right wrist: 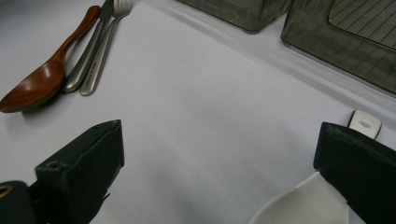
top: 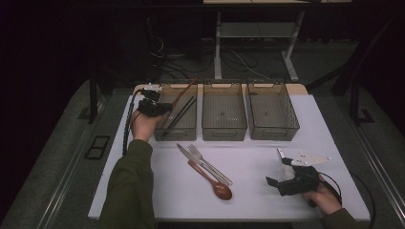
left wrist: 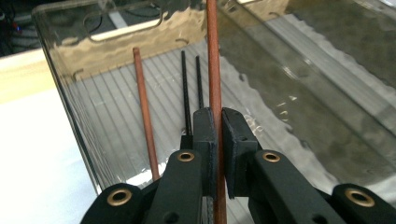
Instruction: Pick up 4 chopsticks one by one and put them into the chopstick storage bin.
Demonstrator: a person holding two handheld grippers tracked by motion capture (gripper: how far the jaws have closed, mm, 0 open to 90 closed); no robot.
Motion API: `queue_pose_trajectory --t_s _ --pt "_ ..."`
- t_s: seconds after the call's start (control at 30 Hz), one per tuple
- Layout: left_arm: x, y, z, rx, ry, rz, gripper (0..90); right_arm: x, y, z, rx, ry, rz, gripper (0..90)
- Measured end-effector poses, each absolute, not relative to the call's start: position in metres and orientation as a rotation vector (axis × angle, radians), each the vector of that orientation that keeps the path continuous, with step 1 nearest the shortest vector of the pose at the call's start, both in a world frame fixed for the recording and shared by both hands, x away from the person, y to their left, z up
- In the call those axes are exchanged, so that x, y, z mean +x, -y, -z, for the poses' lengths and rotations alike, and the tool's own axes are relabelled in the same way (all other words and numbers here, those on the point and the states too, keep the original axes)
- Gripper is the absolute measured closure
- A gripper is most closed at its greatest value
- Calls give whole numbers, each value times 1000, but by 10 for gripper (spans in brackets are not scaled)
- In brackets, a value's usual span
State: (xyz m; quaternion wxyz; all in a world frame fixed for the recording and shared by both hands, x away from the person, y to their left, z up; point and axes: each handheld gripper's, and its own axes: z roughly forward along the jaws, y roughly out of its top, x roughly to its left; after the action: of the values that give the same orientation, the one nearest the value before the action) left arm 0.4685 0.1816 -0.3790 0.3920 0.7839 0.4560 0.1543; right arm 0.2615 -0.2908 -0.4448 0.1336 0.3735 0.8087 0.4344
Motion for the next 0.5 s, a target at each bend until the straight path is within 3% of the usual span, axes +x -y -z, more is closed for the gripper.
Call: queue_pose_trajectory --t_s 0.5 --pt "476 -174 395 2042 -1270 -401 839 261 291 444 1082 -2344 -1260 16"
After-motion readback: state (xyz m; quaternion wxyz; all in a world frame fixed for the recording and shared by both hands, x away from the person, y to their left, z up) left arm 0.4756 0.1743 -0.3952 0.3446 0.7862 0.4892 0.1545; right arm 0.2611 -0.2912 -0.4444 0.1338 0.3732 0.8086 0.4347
